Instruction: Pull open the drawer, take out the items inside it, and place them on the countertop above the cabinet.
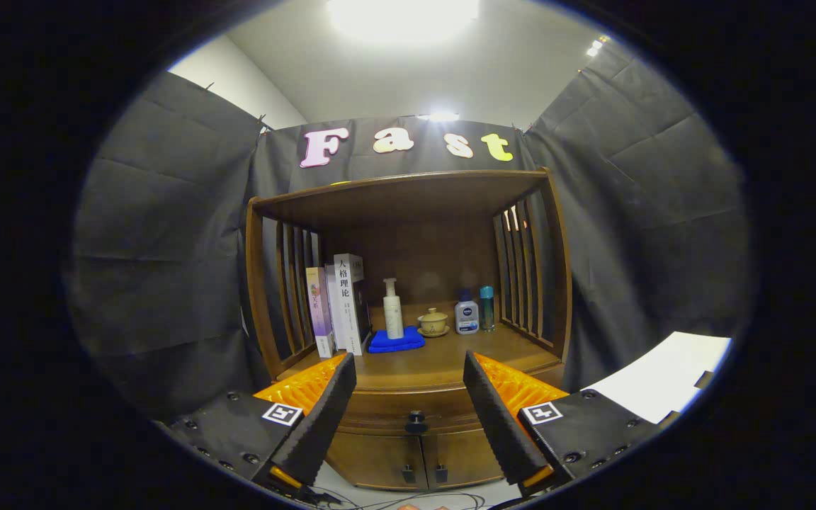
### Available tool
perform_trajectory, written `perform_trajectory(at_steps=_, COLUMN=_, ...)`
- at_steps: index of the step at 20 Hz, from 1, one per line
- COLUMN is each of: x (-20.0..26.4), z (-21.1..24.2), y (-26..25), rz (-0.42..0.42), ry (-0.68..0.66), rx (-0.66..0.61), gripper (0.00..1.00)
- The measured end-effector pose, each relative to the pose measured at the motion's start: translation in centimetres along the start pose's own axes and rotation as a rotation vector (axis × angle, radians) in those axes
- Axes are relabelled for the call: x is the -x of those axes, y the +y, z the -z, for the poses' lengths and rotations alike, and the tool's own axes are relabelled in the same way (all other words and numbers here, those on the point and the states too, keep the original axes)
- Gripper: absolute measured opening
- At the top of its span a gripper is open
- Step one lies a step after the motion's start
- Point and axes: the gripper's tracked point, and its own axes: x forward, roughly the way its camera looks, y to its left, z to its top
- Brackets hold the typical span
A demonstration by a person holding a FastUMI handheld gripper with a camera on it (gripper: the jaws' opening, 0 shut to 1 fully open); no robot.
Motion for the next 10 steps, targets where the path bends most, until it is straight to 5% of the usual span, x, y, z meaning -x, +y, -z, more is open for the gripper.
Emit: perform_trajectory(at_steps=10, x=-1.5, z=0.4, y=-3.5, rz=0.037, ry=0.014, rx=-0.055, gripper=0.97)
